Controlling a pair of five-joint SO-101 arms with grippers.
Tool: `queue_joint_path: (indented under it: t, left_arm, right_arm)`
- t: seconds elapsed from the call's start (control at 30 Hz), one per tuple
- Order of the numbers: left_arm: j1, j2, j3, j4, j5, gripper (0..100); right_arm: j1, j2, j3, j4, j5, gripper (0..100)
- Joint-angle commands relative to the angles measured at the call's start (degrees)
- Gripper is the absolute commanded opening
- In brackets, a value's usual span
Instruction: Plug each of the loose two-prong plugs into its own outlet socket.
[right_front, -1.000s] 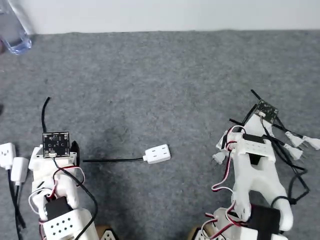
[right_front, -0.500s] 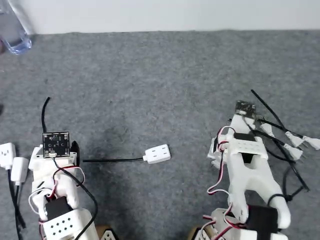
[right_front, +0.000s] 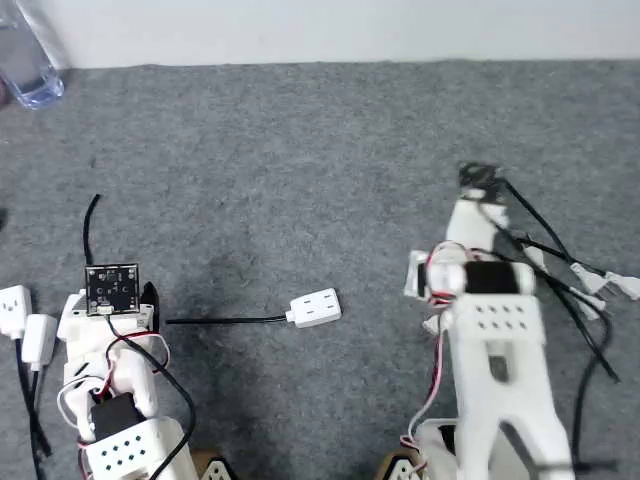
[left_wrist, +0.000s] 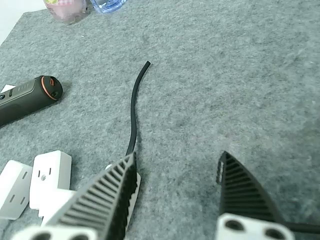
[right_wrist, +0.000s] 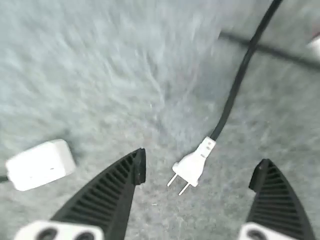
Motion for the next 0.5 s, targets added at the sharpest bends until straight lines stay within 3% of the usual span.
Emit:
queue_joint_path:
  t: [0.0,0.27,0.33,0.47]
  left_arm:
    - [0.4,-0.7,-0.4,-1.5,0.4,25]
    - [0.4,-0.7,-0.4,-1.5,0.4,25]
    - [0.4,-0.7,-0.3,-1.5,0.4,25]
    - [0.4,-0.7,-0.3,-1.5,0.4,25]
  right_arm:
    - [3.3,-6.5,-4.0,3.3,0.1,33.0]
    - [15.3,-7.5,-1.9,-0.5,1.4,32.9]
    - [15.3,-7.6,-1.2,-0.6,7.4,32.9]
    - [13.3,-7.3,0.4,-2.7,30.6,32.9]
